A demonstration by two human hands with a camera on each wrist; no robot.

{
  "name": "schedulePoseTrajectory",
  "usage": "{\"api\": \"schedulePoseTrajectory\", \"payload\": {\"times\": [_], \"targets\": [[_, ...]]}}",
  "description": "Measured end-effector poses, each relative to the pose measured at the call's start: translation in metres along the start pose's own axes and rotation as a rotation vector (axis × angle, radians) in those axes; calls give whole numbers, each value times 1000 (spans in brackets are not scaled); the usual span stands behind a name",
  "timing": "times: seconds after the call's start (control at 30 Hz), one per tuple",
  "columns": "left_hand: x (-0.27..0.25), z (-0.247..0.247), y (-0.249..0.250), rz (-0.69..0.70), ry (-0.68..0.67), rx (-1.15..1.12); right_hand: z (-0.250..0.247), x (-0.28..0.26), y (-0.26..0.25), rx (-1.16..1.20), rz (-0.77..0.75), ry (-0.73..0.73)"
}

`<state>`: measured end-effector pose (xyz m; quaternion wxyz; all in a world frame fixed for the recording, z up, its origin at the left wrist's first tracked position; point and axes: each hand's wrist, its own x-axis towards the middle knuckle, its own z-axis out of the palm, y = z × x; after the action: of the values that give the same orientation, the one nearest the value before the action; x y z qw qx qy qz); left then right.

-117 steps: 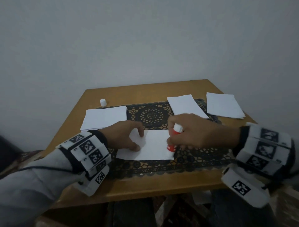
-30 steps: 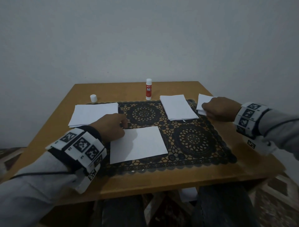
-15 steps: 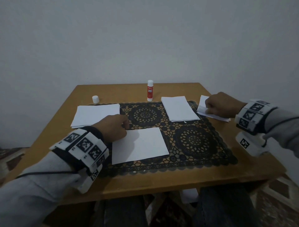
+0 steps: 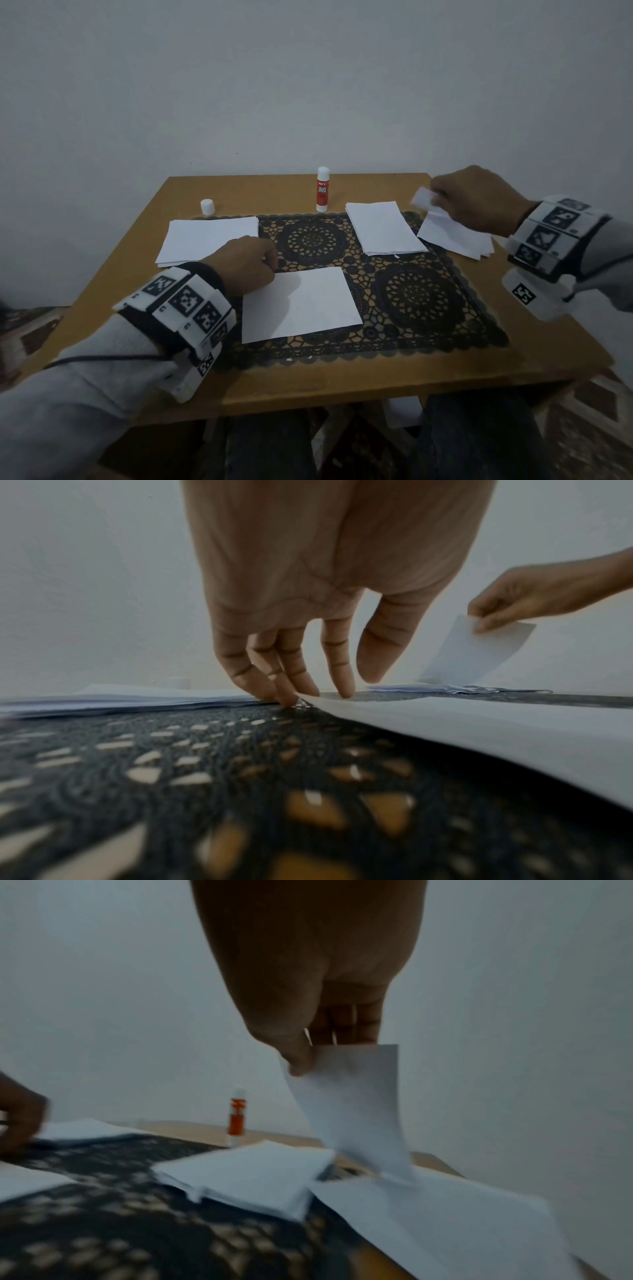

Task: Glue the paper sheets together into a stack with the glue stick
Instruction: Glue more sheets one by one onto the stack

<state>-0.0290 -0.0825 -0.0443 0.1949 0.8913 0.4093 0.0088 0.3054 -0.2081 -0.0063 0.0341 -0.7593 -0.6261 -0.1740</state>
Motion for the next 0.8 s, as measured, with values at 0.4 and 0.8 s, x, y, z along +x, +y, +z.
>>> {"api": "schedulePoseTrajectory", "payload": {"times": [0.4, 0.8], "targets": [[-9, -5, 11, 83, 266, -411, -20, -5, -127, 575, -423, 348], [-4, -10, -2, 88, 518, -552, -15, 9, -152, 1170, 207, 144]]}}
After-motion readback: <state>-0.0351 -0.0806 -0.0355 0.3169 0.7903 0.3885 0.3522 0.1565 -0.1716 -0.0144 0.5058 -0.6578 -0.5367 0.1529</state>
